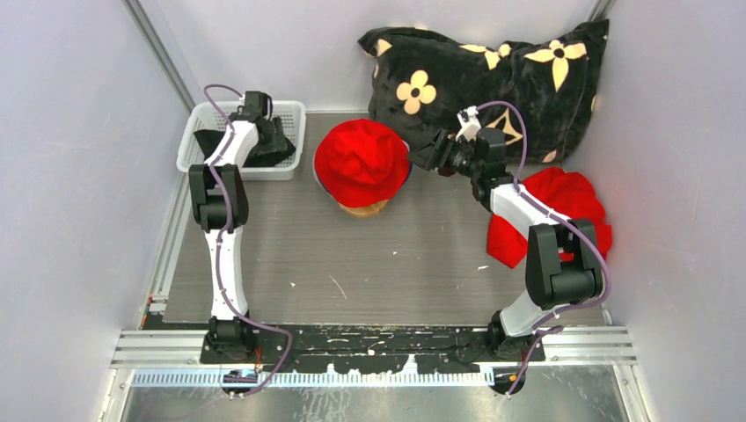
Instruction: Stack the hats
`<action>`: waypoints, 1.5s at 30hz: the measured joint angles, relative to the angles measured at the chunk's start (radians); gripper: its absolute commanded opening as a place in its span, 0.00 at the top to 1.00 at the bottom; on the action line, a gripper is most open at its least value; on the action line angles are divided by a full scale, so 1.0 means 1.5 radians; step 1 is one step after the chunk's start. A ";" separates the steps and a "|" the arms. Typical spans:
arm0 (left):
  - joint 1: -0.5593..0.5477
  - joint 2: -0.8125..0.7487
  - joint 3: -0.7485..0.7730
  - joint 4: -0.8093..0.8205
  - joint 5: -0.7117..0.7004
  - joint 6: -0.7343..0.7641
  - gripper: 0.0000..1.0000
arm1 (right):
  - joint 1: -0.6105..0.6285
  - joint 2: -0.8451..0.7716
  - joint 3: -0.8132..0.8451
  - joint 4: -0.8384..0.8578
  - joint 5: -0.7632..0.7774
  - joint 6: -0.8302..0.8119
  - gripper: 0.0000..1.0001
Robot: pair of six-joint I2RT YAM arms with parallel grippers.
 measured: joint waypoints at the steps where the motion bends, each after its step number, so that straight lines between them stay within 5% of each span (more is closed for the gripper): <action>1: 0.000 0.006 0.011 -0.007 0.003 0.002 0.55 | 0.000 0.000 0.000 0.000 0.000 0.000 0.27; 4: 0.000 0.023 0.041 -0.028 0.005 0.010 0.97 | 0.000 0.000 0.000 0.000 -0.002 0.001 0.27; 5: 0.000 0.027 0.047 -0.032 0.005 0.006 1.00 | 0.000 0.000 0.000 0.000 -0.002 0.001 0.27; 15: 0.002 -0.017 -0.002 -0.023 0.006 0.013 1.00 | 0.000 0.000 0.000 0.000 -0.005 0.002 0.27; 28: -0.035 -0.364 -0.076 0.062 0.012 0.014 1.00 | 0.000 0.000 -0.002 0.000 -0.005 0.004 0.27; 45: -0.129 -0.543 -0.239 0.160 0.181 0.031 1.00 | 0.002 -0.049 0.059 -0.046 -0.006 -0.004 0.27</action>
